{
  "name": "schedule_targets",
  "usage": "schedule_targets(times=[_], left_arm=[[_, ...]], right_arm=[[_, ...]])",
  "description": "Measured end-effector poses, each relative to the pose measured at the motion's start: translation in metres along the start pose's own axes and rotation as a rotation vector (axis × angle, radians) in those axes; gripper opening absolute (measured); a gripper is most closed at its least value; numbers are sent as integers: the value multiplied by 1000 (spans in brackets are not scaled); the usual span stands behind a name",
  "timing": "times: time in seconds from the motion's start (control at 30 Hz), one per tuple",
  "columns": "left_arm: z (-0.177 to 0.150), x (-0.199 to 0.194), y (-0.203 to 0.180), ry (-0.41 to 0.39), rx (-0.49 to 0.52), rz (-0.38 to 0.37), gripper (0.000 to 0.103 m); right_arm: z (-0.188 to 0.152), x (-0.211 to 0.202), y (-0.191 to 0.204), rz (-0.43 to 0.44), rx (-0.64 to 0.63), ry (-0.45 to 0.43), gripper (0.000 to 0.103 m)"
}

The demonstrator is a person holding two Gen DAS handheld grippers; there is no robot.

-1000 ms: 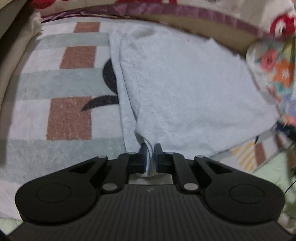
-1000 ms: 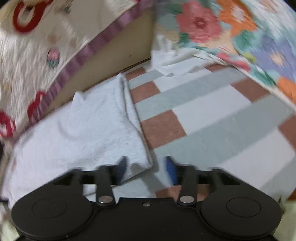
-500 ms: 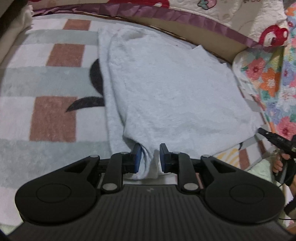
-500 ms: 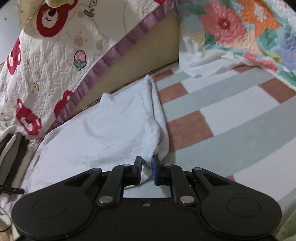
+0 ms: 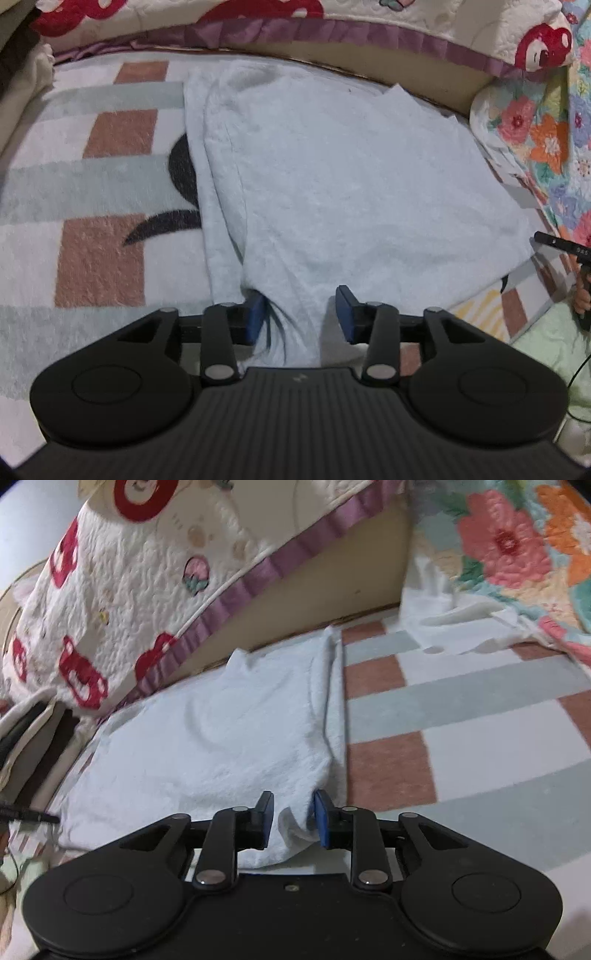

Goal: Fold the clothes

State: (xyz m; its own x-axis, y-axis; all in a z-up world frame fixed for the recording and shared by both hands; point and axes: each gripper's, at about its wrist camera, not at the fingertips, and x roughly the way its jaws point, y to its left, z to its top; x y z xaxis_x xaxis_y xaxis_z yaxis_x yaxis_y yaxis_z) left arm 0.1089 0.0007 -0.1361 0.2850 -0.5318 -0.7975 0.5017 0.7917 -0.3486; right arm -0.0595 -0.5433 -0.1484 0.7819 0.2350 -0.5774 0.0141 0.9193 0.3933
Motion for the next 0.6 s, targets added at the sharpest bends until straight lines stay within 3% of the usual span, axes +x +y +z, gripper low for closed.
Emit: schedule_targets(times=[0.17, 0.37, 0.43, 0.47, 0.5, 0.53, 0.57, 0.6], left_arm=[[-2, -1, -8, -17, 45, -25, 25], [5, 4, -11, 49, 73, -23, 28], [8, 6, -11, 79, 78, -21, 34], [9, 7, -11, 94, 81, -19, 36], [10, 9, -11, 108, 83, -18, 32], [12, 10, -11, 123, 86, -17, 25], [13, 11, -11, 138, 89, -16, 5], [13, 9, -11, 143, 79, -7, 5]], right_arm=[[0, -1, 25, 34, -118, 45, 28], [3, 15, 5, -39, -59, 96, 30], [2, 21, -6, 5, 3, 116, 31], [1, 23, -16, 69, 69, 117, 30], [2, 26, -29, 150, 157, 129, 12], [2, 29, -42, 198, 232, 137, 5], [4, 28, -51, 214, 276, 129, 5], [8, 23, -58, 232, 305, 107, 5]])
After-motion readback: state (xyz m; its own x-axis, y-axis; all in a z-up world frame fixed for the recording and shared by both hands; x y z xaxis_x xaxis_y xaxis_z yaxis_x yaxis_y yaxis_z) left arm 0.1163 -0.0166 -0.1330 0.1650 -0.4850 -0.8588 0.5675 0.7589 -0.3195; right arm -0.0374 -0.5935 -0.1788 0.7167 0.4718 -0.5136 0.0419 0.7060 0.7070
